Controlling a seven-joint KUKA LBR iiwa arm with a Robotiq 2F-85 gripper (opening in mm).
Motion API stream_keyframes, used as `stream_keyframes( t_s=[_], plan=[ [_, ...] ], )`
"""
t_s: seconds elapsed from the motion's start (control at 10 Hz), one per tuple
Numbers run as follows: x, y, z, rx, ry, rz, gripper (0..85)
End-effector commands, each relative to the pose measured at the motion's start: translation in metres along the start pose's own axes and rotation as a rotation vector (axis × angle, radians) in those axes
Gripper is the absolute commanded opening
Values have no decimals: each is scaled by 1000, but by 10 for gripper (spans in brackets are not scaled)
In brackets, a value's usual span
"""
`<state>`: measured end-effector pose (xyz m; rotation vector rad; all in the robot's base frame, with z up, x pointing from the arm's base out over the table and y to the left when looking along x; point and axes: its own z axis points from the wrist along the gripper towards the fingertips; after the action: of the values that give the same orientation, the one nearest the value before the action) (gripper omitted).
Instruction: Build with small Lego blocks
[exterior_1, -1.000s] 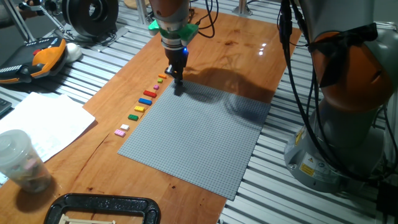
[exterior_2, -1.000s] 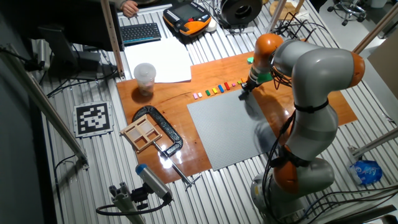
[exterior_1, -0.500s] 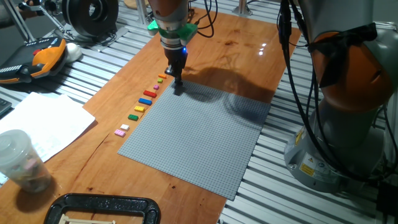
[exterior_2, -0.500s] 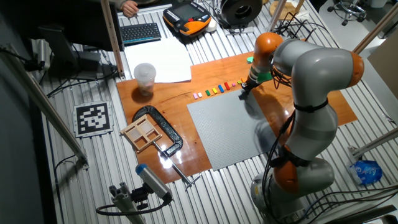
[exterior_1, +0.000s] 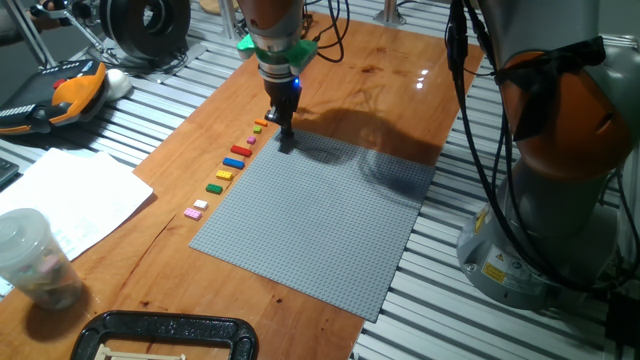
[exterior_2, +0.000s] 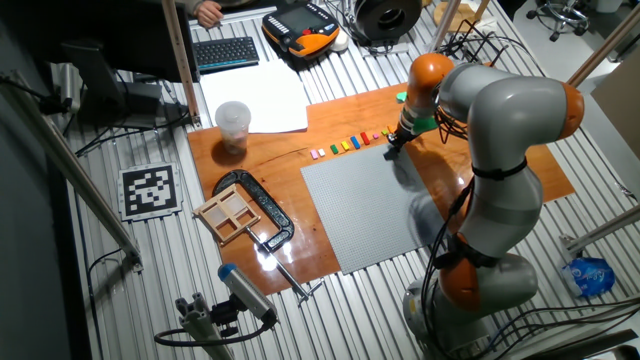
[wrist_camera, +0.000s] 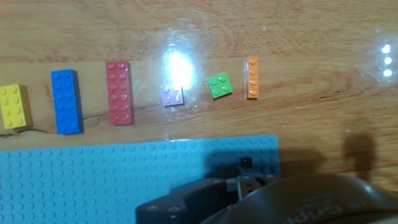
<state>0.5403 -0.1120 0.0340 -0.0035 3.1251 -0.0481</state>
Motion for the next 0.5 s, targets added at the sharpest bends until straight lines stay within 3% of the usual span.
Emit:
stream_keyframes(
  t_s=[0.0,0.4],
  plan=[
    [0,0,-1,-2,5,2,0],
    [0,-1,-5,-3,14,5,0]
  ],
)
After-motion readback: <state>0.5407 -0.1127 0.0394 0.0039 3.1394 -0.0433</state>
